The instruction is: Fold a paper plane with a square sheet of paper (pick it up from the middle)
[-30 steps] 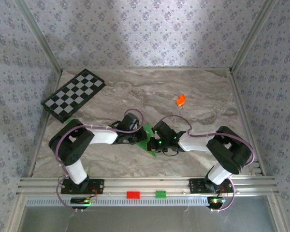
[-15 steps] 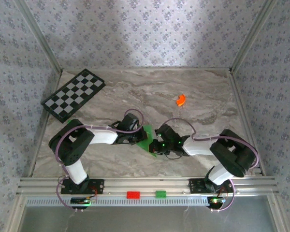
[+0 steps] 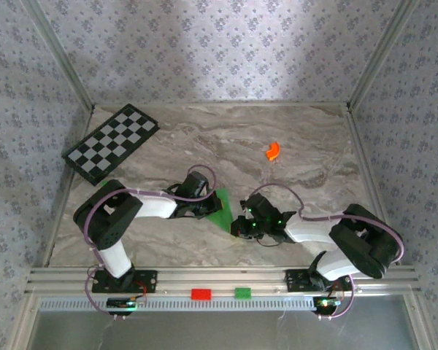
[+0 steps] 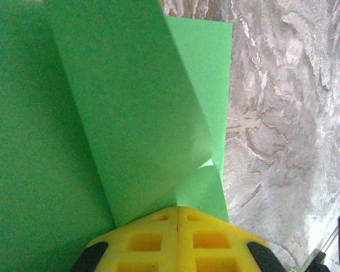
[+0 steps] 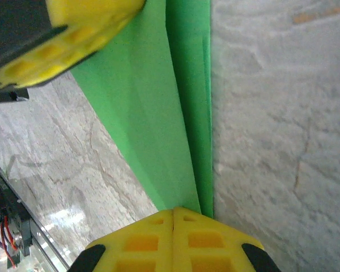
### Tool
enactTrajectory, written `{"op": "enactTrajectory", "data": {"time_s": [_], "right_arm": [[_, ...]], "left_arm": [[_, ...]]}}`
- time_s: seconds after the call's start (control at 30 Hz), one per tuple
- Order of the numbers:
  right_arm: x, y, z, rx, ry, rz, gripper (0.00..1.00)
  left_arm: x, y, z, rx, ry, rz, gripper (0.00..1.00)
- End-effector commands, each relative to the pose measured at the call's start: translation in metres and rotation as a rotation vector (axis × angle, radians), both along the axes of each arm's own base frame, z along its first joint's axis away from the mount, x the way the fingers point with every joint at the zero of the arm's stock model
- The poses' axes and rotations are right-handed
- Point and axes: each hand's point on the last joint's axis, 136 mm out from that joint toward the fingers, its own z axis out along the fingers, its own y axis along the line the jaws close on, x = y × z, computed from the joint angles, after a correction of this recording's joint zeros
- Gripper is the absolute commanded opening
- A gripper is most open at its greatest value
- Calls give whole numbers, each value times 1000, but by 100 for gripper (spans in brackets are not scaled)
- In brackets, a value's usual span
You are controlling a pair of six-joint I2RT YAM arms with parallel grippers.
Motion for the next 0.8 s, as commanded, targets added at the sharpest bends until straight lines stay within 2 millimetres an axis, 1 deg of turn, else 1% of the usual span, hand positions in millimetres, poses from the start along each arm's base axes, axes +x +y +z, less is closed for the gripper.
{"op": "enactTrajectory", "data": {"time_s": [0.0,0.07,0.2,0.27,0.33,0.4,0.43,0.5,0.53,0.57,0.67,0.77], "right_arm": [[-25,-21,-18,-84,86,12,2],[-29,-28,-21,-94,89,0,2],[-34,-33,-19,-88,88,0,2],[-33,-33,-12,-74,79,2,2],[-27,-30,2,-35,54,-7,2],[-15,-25,25,16,7,-24,2],[-10,-24,33,30,-7,-32,2],[7,-23,50,61,-37,-60,2],[13,-21,54,71,-45,-64,3],[19,-19,57,75,-45,-68,3],[34,-1,62,82,-36,-33,4],[47,14,57,59,-18,-29,3]], "left_arm": [[-16,34,-42,153,90,33,4],[-16,34,-42,154,92,35,4],[-16,34,-41,152,90,30,4],[-17,33,-41,150,90,28,4],[-17,33,-40,147,90,27,4],[-17,32,-39,143,87,23,4],[-17,31,-39,143,88,22,4],[-17,31,-38,140,87,21,4],[-17,31,-38,139,86,19,4],[-18,31,-38,139,88,20,4],[-17,30,-37,134,85,18,4],[-16,28,-36,130,85,15,4]]}}
